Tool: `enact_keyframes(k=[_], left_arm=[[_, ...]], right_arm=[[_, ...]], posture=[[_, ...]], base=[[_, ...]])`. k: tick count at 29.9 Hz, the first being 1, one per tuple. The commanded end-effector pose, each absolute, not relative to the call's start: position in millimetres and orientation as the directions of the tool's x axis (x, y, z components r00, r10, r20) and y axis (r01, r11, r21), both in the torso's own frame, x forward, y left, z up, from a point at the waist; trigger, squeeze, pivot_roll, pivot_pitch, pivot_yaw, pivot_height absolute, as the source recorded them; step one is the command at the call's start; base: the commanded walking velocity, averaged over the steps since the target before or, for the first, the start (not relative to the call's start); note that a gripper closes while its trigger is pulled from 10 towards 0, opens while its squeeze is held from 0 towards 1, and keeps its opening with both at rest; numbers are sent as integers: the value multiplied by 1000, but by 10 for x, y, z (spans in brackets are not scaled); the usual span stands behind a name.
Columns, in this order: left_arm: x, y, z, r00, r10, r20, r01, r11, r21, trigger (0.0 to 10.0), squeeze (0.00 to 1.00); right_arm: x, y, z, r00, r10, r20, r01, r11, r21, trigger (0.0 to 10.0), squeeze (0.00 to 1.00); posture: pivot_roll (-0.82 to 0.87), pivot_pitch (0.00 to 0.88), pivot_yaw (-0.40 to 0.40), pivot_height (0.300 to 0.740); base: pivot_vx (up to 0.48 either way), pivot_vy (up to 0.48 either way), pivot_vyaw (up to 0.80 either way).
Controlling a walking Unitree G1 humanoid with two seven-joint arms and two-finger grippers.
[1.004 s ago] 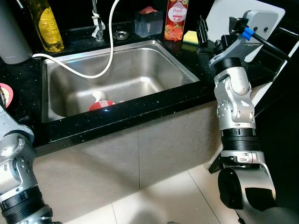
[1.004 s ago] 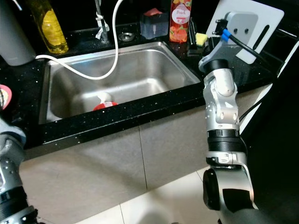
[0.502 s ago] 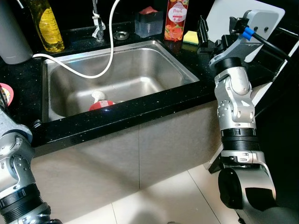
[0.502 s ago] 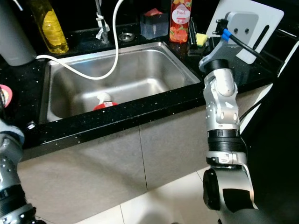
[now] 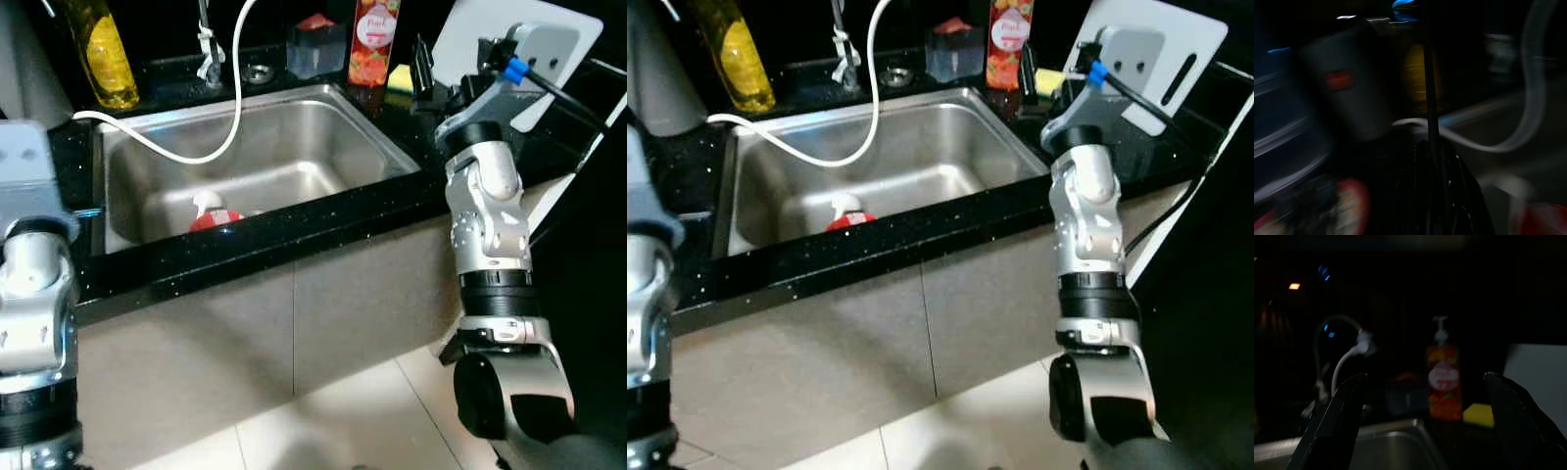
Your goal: Kitchen organization
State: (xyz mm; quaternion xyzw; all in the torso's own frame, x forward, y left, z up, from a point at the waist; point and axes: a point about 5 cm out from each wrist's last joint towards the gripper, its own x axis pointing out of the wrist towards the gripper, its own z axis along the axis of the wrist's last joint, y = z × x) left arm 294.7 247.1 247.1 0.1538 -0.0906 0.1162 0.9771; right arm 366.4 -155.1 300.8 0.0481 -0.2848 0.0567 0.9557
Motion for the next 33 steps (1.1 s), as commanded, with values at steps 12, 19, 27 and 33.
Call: enact_keyframes(k=[12,19,27,33], left_arm=[[3740,2071,2178,994,-73,-84,84,988,128,10000,1000],[3596,2242,2507,995,7,104,-33,967,253,10000,0],[3237,2906,2768,885,387,259,-453,844,287,10000,0],[2628,3560,2494,676,733,81,-732,654,190,10000,0]], right_arm=[[3778,-505,2908,780,472,410,-487,870,-74,10000,0],[3687,-276,2972,685,597,418,-616,781,-104,10000,0],[3554,207,3073,488,777,398,-790,587,-177,10000,0],[3377,673,3172,329,869,370,-897,410,-166,10000,0]], posture=[[149,0,18,740],[169,0,-7,740],[254,0,-63,740],[296,20,-82,740]], base=[[0,0,0],[0,0,0],[0,0,0],[0,0,0]])
